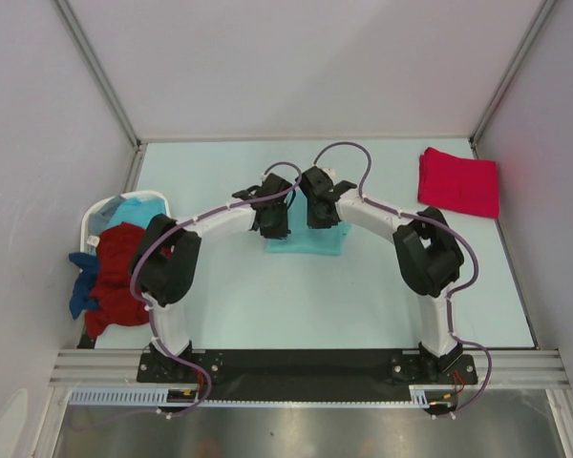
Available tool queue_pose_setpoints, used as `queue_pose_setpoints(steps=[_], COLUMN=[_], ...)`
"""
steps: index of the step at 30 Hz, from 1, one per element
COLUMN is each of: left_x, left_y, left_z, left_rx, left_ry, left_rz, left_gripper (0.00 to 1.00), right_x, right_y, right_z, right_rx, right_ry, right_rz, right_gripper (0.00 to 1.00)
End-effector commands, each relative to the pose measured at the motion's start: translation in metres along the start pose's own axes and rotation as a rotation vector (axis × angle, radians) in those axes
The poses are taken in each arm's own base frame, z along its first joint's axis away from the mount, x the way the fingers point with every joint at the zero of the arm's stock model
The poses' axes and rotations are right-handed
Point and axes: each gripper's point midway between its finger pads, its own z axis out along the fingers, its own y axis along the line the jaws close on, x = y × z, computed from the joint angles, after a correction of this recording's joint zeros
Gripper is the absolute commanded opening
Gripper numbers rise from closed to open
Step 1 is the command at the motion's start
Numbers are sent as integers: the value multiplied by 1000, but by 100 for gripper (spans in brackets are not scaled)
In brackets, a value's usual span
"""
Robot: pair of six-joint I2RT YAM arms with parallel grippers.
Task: Fold and stack the t-shirts
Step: Smooth out wrinkles on the folded tshirt
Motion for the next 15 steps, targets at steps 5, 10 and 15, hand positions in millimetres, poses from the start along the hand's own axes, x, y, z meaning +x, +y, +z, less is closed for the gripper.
queue_pose_setpoints(steps=[5,10,15], left_x=[14,31,29], left_y=[-6,-1,-4], left_z=[19,33,34], left_rx=[27,21,33], left_ry=[30,86,87], left_rz=[-7,-10,-6], left_gripper=[18,18,17], right_x=[17,29,21], right_y=[-4,-11,-18], right_z=[22,34,32], right_rx=[6,11,24], right_ry=[33,75,61], right_rz=[18,26,39], right_gripper=[10,10,10])
